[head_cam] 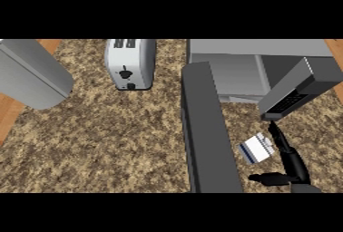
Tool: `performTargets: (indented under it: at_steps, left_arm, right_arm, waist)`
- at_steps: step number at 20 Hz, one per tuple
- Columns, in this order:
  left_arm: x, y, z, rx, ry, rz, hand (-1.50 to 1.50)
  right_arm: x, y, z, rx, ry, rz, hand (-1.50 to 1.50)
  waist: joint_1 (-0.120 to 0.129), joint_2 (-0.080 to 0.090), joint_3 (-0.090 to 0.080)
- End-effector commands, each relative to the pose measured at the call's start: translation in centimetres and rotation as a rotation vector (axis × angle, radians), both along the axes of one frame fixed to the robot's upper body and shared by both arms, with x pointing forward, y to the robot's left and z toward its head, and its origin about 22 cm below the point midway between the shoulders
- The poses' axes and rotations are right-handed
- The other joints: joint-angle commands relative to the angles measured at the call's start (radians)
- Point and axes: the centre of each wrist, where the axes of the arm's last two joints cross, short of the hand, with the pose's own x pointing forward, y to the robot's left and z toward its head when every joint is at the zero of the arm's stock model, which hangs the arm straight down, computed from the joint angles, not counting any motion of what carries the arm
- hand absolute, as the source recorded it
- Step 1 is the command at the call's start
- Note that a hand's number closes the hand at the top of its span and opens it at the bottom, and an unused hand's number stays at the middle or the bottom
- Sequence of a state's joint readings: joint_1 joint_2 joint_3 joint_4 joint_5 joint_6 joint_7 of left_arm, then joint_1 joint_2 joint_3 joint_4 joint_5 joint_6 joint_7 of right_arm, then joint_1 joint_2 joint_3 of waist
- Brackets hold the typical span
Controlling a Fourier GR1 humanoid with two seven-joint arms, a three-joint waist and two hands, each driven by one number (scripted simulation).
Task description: Pick up the milk, place it into the microwave and close the microwave
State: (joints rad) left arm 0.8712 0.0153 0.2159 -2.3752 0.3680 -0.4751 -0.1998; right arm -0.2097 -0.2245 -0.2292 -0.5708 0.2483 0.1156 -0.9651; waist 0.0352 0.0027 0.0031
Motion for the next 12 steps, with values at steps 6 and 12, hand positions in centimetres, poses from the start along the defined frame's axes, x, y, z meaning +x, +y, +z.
performTargets:
  at_steps: [6,12]
  left_arm:
    - [-0.7,-1.0,2.3,-0.072,-0.113,-0.038,-1.50]
    - [-0.6,-0.1,2.3,-0.076,-0.097,-0.062,-1.50]
  right_arm:
    - [1.9,1.7,-1.0,0.136,-0.007,0.025,1.50]
    - [2.7,1.1,-0.4,0.130,-0.009,0.139,1.50]
  waist:
    - [0.008,0.005,0.002]
    - [-0.002,0.004,0.001]
